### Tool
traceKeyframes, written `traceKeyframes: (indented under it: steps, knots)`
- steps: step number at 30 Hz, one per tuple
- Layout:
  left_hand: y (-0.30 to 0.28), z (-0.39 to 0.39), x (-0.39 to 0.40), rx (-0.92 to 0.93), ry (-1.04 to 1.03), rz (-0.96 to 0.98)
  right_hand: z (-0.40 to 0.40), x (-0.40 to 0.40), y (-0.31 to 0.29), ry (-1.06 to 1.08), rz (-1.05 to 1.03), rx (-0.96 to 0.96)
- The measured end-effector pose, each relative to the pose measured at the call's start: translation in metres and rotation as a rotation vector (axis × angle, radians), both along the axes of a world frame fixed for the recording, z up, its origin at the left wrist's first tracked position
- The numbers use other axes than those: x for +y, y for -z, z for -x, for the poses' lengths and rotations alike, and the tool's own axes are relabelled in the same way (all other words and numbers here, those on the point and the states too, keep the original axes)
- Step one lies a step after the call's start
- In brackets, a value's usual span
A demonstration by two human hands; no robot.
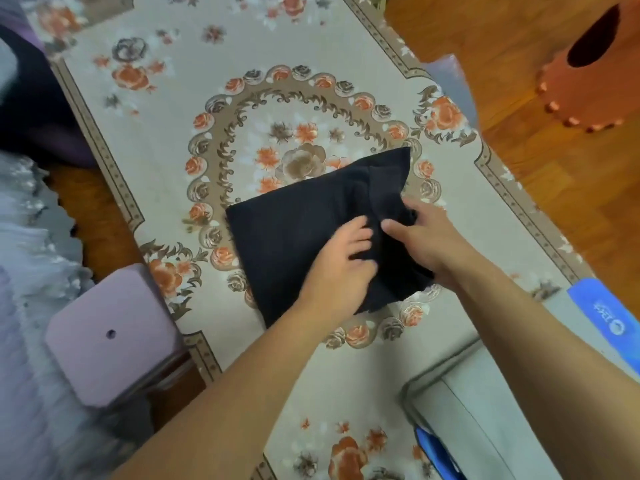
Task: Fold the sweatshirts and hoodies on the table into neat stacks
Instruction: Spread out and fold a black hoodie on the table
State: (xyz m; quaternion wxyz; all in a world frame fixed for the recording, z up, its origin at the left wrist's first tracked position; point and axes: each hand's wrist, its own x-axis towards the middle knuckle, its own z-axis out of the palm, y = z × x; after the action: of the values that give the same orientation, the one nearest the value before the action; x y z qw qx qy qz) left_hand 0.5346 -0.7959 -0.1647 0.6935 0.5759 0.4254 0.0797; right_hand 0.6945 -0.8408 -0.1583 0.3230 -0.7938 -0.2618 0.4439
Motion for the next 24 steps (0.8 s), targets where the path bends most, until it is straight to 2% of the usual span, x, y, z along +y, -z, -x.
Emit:
traceKeyframes:
  steps: [1, 3, 5, 8, 10, 11, 13, 15, 16, 18, 20, 22, 24]
  knots:
    - [0.005, 0.022, -0.002, 0.059, -0.043, -0.158, -0.001, 0.002, 0.002, -0.019, -0.030, -0.091]
    - [0.019, 0.064, -0.002, 0.234, -0.076, -0.489, -0.005, 0.006, -0.002, 0.013, -0.121, -0.138]
    - [0.037, 0.089, -0.001, 0.424, 0.037, -0.675, -0.014, 0.005, 0.000, 0.045, -0.152, -0.142]
    - [0.067, 0.091, -0.001, 0.680, 0.358, -0.779, -0.027, 0.001, 0.030, 0.063, 0.016, -0.261]
    - [0.083, 0.084, 0.000, 0.760, 0.489, -0.866, -0.026, -0.004, 0.043, 0.055, 0.185, -0.565]
    - [0.088, 0.079, 0.003, 0.770, 0.523, -0.916, -0.020, -0.005, 0.045, 0.035, 0.181, -0.761]
    - [0.097, 0.070, 0.009, 0.783, 0.567, -0.979, 0.004, 0.001, 0.041, -0.086, -0.028, -1.023]
    - [0.103, 0.066, 0.010, 0.805, 0.586, -1.020, 0.031, 0.009, 0.044, -0.351, -0.201, -1.078]
    - [0.103, 0.064, 0.009, 0.807, 0.586, -1.031, 0.038, 0.008, 0.053, -0.490, -0.175, -1.065]
    - [0.100, 0.064, 0.003, 0.786, 0.562, -1.029, 0.029, 0.003, 0.077, -0.616, 0.015, -0.987]
    - [0.090, 0.067, -0.008, 0.773, 0.415, -0.938, 0.007, -0.003, 0.098, -0.546, 0.241, -0.863]
    - [0.077, 0.070, -0.017, 0.732, 0.034, -0.646, -0.002, -0.001, 0.104, -0.461, 0.368, -0.788]
    - [0.071, 0.073, -0.022, 0.582, -0.367, -0.167, 0.005, -0.002, 0.100, -0.375, 0.403, -0.779]
